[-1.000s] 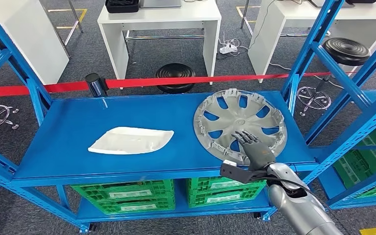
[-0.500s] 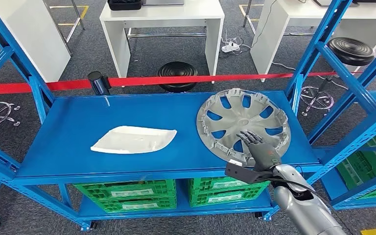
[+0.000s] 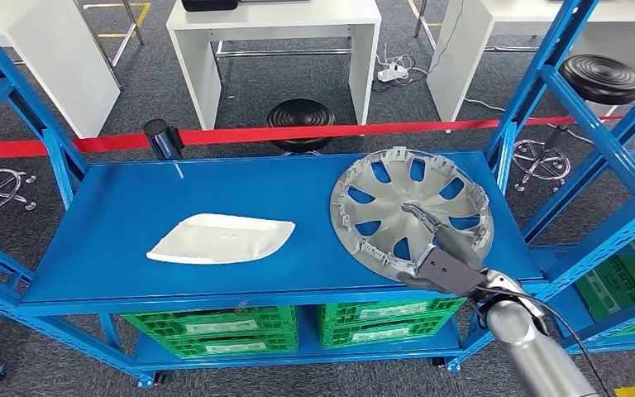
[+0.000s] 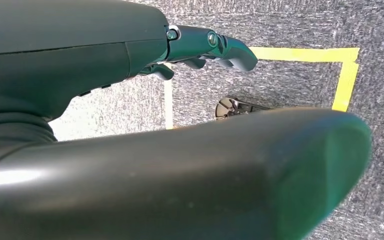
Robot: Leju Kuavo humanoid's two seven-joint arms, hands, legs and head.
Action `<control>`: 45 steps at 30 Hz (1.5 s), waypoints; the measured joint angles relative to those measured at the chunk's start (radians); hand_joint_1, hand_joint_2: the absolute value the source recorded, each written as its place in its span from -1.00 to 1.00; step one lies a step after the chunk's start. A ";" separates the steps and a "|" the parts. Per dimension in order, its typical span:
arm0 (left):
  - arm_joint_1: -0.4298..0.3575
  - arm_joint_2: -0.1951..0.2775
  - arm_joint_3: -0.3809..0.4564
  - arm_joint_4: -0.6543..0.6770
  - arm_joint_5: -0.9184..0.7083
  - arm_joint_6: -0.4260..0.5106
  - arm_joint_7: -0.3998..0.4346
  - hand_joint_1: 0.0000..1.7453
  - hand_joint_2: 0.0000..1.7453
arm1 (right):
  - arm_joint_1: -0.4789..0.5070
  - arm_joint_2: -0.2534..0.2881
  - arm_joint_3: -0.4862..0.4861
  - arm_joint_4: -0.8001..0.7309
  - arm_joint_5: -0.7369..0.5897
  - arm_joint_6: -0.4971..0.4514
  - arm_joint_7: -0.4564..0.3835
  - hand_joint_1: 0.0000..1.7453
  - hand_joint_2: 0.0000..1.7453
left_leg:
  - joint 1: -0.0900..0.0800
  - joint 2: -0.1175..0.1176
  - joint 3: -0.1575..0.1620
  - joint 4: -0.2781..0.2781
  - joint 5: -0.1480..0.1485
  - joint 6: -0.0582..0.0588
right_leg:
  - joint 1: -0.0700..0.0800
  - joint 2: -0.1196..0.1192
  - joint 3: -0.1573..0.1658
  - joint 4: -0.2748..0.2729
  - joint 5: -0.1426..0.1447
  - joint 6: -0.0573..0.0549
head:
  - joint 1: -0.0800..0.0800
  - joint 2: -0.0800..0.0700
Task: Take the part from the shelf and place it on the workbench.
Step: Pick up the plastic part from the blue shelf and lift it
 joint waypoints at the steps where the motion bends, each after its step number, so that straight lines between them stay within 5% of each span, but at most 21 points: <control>1: 0.000 0.000 0.000 0.000 0.000 0.000 0.000 -1.00 -1.00 | -0.005 -0.001 -0.003 0.000 -0.013 0.015 -0.001 -1.00 1.00 | 0.000 0.000 0.000 0.000 0.000 0.000 | 0.000 0.000 0.000 0.000 0.000 0.000 | 0.000 0.000; 23: -0.001 0.001 0.011 0.000 -0.003 -0.005 -0.002 -1.00 -1.00 | -0.020 -0.019 0.002 0.000 -0.015 0.072 0.026 -1.00 1.00 | 0.000 -0.002 0.000 -0.002 -0.001 -0.002 | 0.000 -0.002 0.000 0.000 -0.002 -0.002 | 0.000 0.000; 45: 0.001 0.004 0.013 0.000 -0.035 -0.015 -0.002 -1.00 -1.00 | -0.001 -0.017 0.110 0.083 0.268 -0.084 0.114 -1.00 1.00 | 0.000 -0.003 -0.001 -0.002 -0.001 -0.003 | 0.000 -0.003 -0.001 0.000 -0.003 -0.003 | 0.000 0.000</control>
